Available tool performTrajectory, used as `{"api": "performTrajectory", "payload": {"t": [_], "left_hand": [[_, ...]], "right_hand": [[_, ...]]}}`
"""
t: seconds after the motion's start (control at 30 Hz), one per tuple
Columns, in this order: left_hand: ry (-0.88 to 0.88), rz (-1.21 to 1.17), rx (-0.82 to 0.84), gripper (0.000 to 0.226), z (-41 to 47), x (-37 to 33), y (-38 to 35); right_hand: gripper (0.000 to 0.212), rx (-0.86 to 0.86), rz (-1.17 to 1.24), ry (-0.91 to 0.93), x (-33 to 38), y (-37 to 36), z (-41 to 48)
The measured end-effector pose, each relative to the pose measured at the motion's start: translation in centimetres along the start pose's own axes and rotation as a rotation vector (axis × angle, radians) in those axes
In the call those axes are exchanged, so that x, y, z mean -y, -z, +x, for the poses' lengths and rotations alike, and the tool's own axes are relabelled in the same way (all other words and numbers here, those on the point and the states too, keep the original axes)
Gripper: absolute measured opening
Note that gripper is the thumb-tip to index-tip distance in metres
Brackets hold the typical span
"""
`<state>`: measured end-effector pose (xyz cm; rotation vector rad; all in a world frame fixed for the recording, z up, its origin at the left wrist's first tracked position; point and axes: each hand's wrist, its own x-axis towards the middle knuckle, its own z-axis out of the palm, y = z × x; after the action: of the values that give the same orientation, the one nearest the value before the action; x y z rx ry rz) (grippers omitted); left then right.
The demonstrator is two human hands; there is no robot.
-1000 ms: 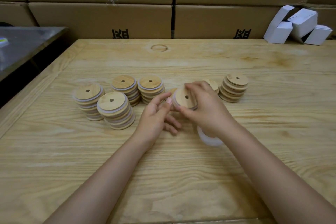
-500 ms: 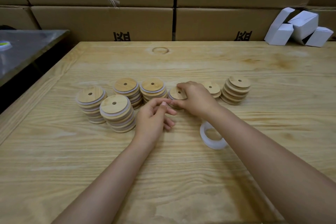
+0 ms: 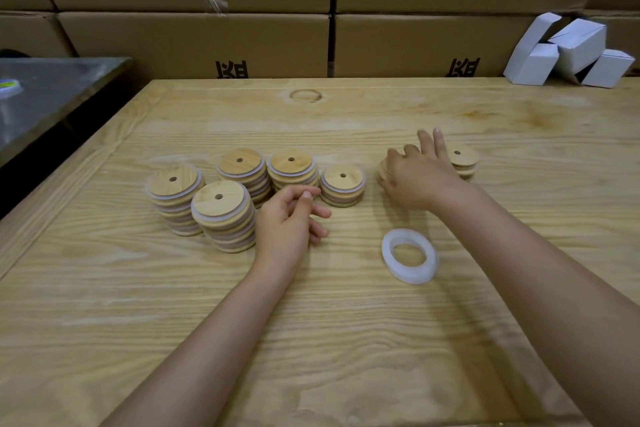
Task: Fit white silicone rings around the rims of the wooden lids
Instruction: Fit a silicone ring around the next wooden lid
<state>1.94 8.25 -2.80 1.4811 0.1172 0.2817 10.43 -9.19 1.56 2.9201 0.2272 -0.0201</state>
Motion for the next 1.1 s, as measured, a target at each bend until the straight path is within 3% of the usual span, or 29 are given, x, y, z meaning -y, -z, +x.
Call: {"api": "performTrajectory", "payload": {"t": [0.17, 0.33, 0.6, 0.77, 1.0, 1.1], "left_hand": [[0.001, 0.008, 0.001, 0.024, 0.0, 0.1, 0.0], [0.004, 0.009, 0.005, 0.024, 0.0, 0.2, 0.0], [0.043, -0.032, 0.111, 0.017, -0.2, -0.3, -0.2], [0.082, -0.083, 0.253, 0.016, -0.4, -0.8, -0.2], [0.144, -0.083, 0.301, 0.02, -0.1, -1.0, 0.3], [0.152, -0.067, 0.272, 0.02, 0.1, -0.8, 0.3]], "right_hand": [[0.055, 0.01, -0.074, -0.009, 0.0, -0.5, -0.1], [0.056, -0.095, -0.006, 0.002, 0.3, -0.5, 0.0], [0.058, -0.385, 0.435, 0.092, 0.9, 0.6, -3.5], [0.061, -0.45, 0.713, 0.215, 3.3, 0.6, -7.6], [0.06, -0.44, 0.745, 0.329, 4.9, -1.4, -9.3], [0.05, -0.49, 0.786, 0.348, 4.2, -1.6, -9.2]]}}
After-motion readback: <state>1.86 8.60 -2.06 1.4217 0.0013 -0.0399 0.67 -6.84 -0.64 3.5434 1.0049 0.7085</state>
